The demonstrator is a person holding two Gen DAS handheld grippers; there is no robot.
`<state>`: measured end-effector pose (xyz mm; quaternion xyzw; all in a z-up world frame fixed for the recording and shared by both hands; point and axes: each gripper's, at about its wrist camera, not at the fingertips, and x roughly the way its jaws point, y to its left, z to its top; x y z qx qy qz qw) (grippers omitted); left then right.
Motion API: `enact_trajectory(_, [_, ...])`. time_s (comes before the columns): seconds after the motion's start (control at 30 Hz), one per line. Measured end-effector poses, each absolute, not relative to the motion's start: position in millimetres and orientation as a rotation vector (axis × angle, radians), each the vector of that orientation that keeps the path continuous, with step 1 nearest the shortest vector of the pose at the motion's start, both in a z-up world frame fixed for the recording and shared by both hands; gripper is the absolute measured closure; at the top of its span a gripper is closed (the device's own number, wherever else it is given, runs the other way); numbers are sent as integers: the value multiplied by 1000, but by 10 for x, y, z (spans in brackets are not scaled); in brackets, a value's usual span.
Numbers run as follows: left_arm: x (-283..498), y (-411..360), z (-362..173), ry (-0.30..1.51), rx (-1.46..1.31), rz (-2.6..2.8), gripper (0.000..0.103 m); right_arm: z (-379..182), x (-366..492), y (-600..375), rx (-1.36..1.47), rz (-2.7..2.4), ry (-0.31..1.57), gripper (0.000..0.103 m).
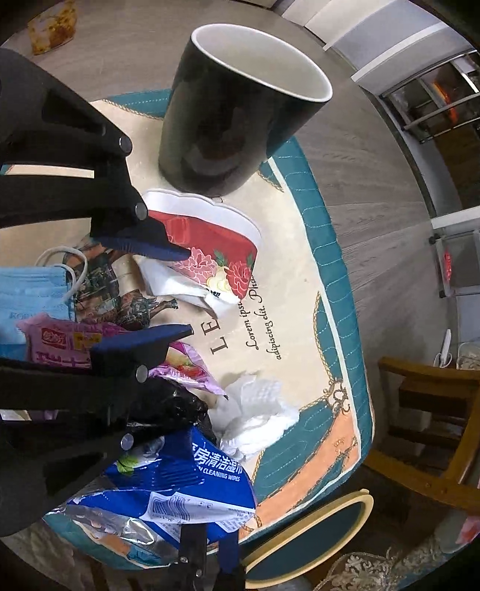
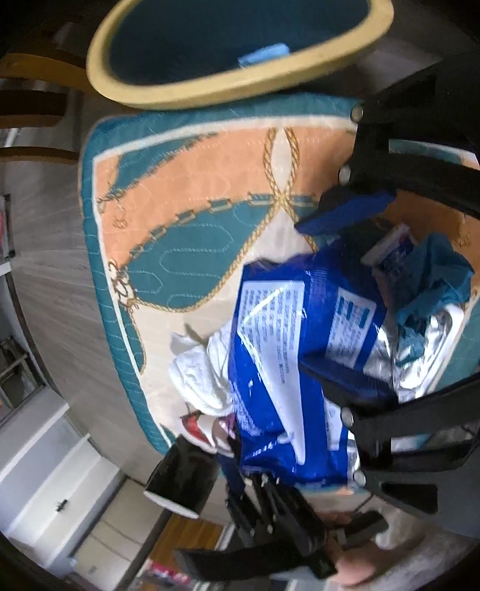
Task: Collect trash
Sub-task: 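Grasp the red-and-white packet with the left tool while the right tool grasps the blue wipes pack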
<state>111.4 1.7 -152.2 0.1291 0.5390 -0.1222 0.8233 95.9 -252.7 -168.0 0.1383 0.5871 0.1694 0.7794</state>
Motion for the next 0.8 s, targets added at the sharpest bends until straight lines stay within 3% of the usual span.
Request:
enact_trajectory(0.03, [1122, 28, -1535, 1152, 274, -256, 72, -1681, 964, -2532, 316, 374, 1272, 45])
enact_trajectory(0.1, [1138, 36, -1562, 1153, 267, -248, 74, -1676, 970, -2534, 330, 385, 1274, 57])
enact_trajectory(0.2, [1152, 53, -1561, 1155, 259, -235, 80, -1655, 980, -2553, 362, 392, 1278, 65])
enact_trajectory(0.37, [1143, -6, -1520, 1137, 293, -226, 86, -1465, 964, -2570, 350, 403, 1236, 74])
enact_trajectory(0.8, [974, -131, -1097, 992, 275, -266, 89, -963, 739, -2710, 257, 371, 1109, 79])
